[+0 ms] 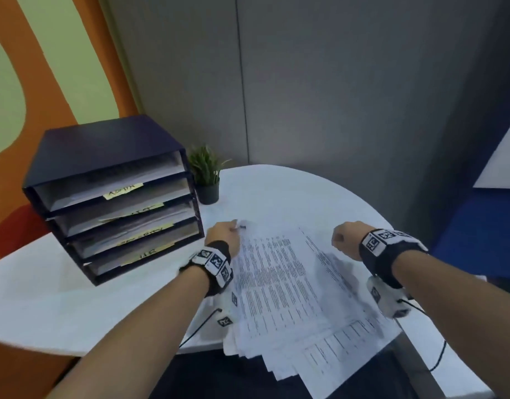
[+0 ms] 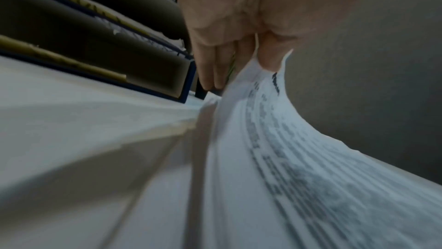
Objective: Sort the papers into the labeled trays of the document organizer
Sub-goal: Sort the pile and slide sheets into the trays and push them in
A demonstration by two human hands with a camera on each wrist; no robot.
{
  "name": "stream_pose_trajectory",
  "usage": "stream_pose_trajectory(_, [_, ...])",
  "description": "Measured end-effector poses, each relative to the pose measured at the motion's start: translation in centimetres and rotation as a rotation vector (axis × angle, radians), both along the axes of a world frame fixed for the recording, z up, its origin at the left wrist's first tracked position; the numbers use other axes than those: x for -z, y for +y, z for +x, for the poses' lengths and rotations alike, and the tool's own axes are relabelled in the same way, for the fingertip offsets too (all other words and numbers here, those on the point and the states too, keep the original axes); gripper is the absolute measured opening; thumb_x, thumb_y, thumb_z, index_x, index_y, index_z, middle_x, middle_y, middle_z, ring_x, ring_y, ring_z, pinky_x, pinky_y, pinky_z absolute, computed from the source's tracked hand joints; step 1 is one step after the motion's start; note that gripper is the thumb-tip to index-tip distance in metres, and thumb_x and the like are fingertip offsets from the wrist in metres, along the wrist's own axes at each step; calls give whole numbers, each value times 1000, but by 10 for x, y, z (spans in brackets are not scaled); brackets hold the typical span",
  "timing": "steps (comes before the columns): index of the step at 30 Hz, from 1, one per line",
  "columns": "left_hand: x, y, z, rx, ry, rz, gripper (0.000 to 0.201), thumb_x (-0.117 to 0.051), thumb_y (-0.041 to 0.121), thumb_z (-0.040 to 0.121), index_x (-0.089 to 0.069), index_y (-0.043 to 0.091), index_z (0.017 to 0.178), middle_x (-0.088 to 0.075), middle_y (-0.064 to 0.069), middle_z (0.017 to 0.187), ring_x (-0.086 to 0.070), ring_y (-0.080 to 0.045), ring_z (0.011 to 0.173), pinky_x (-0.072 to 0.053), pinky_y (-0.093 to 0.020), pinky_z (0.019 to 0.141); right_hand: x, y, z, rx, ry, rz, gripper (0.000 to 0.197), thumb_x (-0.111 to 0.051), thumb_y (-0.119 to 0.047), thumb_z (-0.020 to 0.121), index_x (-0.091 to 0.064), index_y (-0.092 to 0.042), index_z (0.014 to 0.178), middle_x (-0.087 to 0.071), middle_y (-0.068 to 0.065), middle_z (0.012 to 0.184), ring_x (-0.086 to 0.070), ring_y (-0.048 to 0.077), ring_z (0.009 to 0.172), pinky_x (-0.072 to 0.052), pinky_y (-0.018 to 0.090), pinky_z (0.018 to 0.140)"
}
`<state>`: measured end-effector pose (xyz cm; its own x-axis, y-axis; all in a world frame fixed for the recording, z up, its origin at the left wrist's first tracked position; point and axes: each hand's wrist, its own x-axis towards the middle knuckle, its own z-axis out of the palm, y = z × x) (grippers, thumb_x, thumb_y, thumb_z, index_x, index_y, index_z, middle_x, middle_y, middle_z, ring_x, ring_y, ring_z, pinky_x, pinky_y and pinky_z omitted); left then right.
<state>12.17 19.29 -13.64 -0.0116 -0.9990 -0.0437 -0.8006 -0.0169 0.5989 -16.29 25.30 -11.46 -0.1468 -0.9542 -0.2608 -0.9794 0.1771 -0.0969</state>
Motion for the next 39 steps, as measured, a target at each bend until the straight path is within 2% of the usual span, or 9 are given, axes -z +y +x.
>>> stream_pose_trajectory(4, [-7,-1,6,17,-80,-85,43,-37,25,104,-41,23,147,-28,-7,158,-35,-33,140,-32,-37,112,8,2,11,-62,23,3,8,-54,-31,88,-62,-30,87,-64,-7,95,-60,18,85,-46,26,73])
stream_pose_trajectory(7, [-31,-1,20,-54,153,-272,31,-43,24,103,-65,14,122,-65,-12,118,-59,-33,112,-45,-30,89,11,-1,20,-70,1,-24,14,-53,-35,89,-63,-29,96,-66,-6,100,-62,17,88,-51,30,78])
stream_pose_trajectory(9, [-49,4,33,-76,228,-358,28,-43,22,102,-68,9,104,-64,-7,91,-60,-27,89,-42,-28,75,9,-2,25,-71,15,-48,18,-51,-37,91,-62,-27,101,-66,-4,98,-62,18,86,-52,30,77])
stream_pose_trajectory(21, [-70,27,166,-409,423,-471,23,-45,28,101,-57,17,85,-54,-1,78,-49,-17,71,-40,-30,68,-23,-25,64,-57,-67,-180,35,-46,-48,94,-65,-20,100,-67,2,95,-62,23,85,-51,32,77])
stream_pose_trajectory(24, [-62,26,171,-431,476,-433,30,-48,32,99,-47,16,74,-39,-1,66,-37,-17,62,-32,-26,56,-25,-26,89,-101,-330,-211,45,-42,-56,94,-67,-18,93,-70,-2,88,-67,18,80,-52,32,78])
stream_pose_trajectory(27, [-60,28,146,-421,566,-326,24,-53,35,98,-48,22,79,-49,3,76,-47,-15,69,-39,-28,66,-33,-19,115,-20,-864,-146,53,-40,-66,89,-67,-21,99,-72,-7,88,-70,15,76,-49,32,74])
stream_pose_trajectory(32, [-54,17,89,-419,734,-224,19,-65,33,92,-66,14,89,-66,1,85,-65,-22,84,-45,-24,65,-50,-21,122,-46,-1107,-172,29,-56,-34,92,-68,-11,104,-67,6,92,-60,20,71,-53,37,76])
stream_pose_trajectory(36, [-46,12,45,-483,656,-101,50,-65,39,91,-59,1,123,-62,-10,116,-59,-30,113,-45,-29,88,-76,-15,92,250,-1565,-192,53,-57,-62,83,-68,-15,104,-69,3,87,-65,21,70,-52,27,63])
stream_pose_trajectory(39, [-30,11,16,-496,643,10,67,-66,45,87,-49,1,135,-56,-11,135,-55,-33,121,-44,-35,98,-77,2,64,180,-1387,-196,42,-66,-56,77,-73,-20,99,-75,2,95,-72,17,79,-54,27,69])
